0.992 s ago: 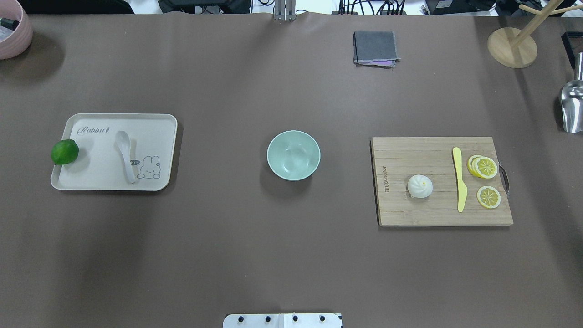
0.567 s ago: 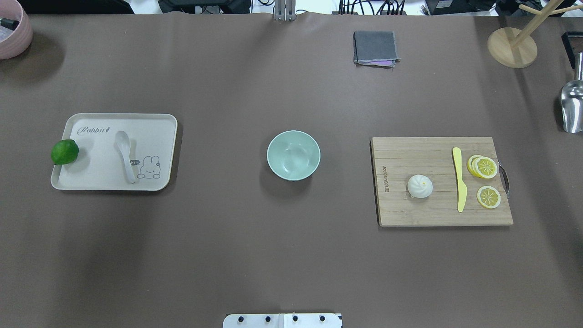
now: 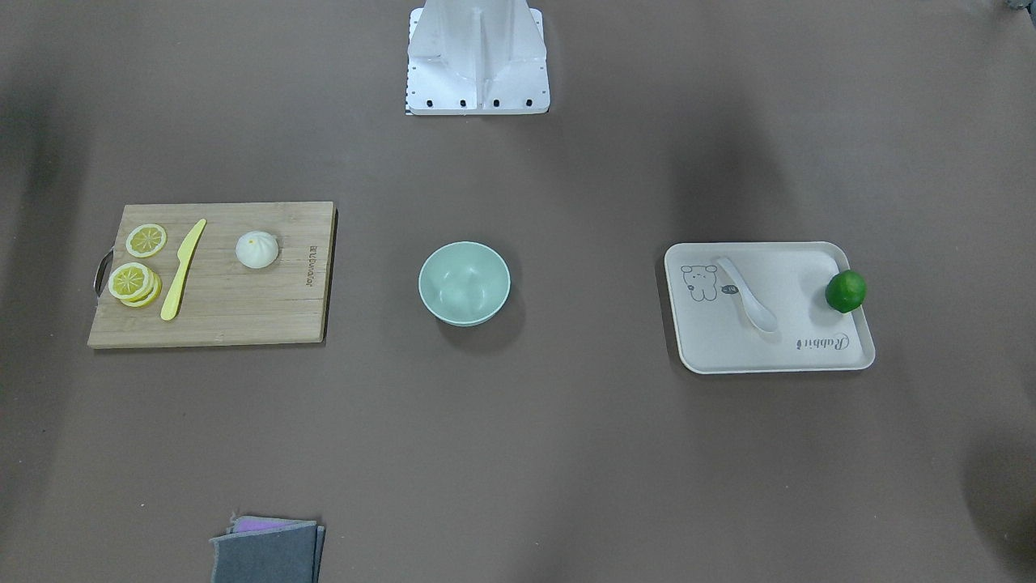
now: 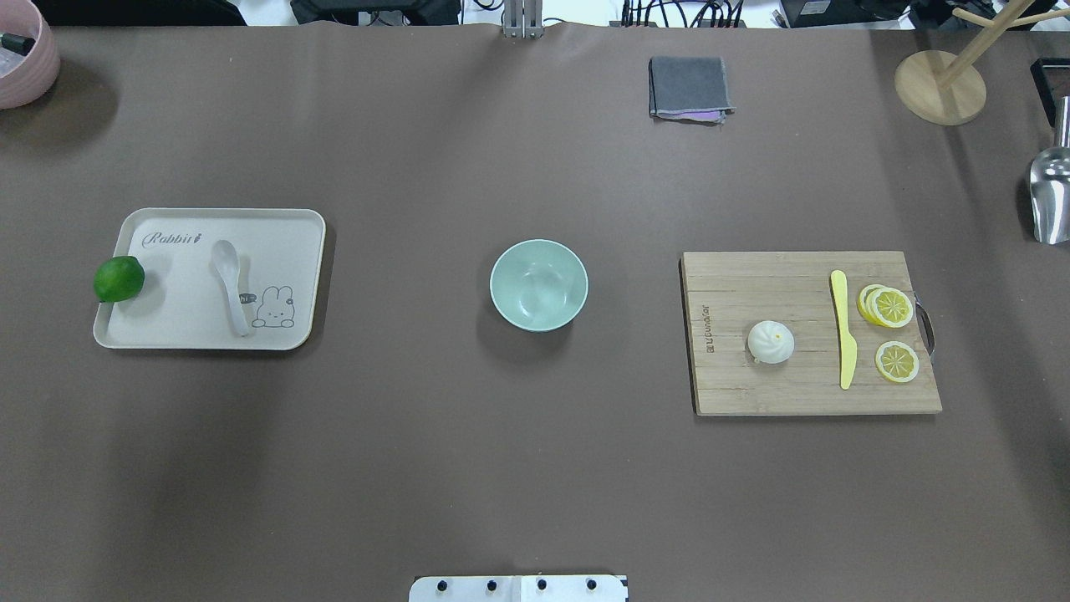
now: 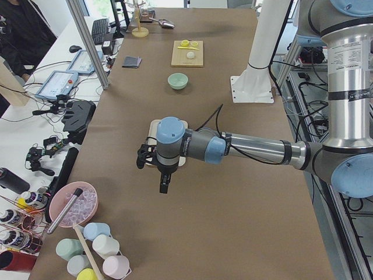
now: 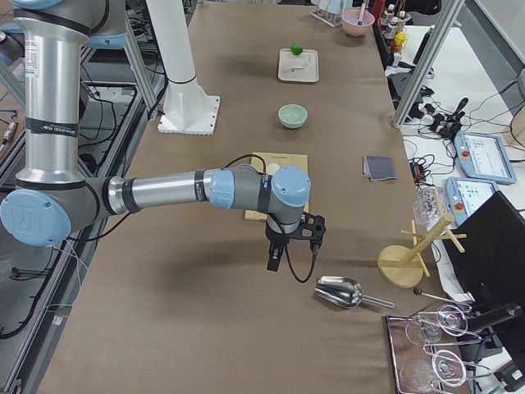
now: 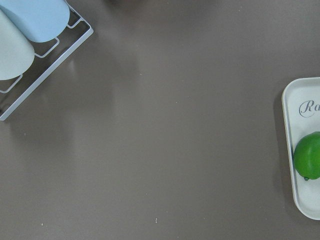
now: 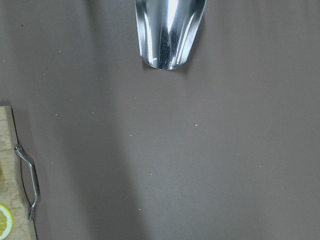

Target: Put spoon and bun in bowl

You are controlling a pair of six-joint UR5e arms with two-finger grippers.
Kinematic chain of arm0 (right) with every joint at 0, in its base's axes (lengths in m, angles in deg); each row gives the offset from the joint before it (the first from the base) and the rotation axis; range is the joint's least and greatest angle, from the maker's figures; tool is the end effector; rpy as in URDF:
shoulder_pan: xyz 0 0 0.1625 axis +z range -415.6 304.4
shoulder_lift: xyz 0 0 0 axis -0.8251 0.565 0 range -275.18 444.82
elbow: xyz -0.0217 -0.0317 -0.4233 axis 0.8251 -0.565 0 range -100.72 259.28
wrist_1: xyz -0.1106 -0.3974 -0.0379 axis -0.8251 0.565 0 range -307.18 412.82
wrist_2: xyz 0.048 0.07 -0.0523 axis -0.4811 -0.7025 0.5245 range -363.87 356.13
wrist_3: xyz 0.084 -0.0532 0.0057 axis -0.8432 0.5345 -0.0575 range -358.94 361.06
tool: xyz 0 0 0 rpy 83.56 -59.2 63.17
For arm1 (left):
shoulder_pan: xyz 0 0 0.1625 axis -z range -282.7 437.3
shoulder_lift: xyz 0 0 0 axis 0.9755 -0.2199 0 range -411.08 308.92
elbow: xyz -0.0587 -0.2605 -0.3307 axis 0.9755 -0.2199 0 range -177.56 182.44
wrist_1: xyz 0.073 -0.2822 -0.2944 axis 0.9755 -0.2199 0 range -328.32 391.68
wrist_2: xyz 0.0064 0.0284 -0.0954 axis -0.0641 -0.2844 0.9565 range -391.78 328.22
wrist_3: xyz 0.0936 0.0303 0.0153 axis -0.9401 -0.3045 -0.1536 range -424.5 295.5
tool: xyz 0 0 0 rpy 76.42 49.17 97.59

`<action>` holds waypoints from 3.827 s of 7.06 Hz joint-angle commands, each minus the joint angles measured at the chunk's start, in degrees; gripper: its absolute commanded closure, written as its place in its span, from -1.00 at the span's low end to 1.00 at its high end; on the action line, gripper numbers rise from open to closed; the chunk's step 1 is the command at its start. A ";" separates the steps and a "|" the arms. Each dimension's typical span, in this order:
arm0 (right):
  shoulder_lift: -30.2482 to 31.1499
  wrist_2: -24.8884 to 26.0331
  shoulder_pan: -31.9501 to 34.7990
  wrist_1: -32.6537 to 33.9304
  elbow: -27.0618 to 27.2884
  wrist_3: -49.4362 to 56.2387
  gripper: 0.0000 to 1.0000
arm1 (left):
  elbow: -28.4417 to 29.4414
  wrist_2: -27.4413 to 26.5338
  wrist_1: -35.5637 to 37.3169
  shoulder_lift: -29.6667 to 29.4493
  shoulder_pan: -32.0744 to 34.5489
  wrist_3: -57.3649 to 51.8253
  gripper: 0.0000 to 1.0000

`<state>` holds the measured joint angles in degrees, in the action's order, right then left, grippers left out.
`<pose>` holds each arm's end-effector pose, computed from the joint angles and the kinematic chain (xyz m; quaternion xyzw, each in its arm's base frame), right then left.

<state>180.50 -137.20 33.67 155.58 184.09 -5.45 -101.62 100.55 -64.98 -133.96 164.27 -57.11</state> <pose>0.0594 -0.4409 0.6018 -0.0525 -0.3664 0.0584 0.9271 -0.0424 -0.4538 0.5850 0.0775 0.3671 0.0075 0.9269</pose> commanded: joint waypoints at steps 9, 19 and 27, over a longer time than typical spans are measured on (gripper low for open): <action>0.03 0.00 -0.06 -0.01 0.13 0.00 -1.00 | -0.08 -0.75 -6.22 -2.45 -6.69 12.69 -0.96; -2.07 0.44 -2.16 -0.01 4.44 -0.18 -1.00 | -0.35 -20.52 -8.99 -23.02 -35.07 36.46 -0.96; -2.60 -5.35 -2.96 -2.12 5.58 -1.40 -1.00 | 3.95 -34.77 -23.91 -13.53 -46.88 53.77 -0.93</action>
<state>178.11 -141.00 30.93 153.57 189.66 -6.65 -99.30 66.03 -86.43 -147.77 118.51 -5.42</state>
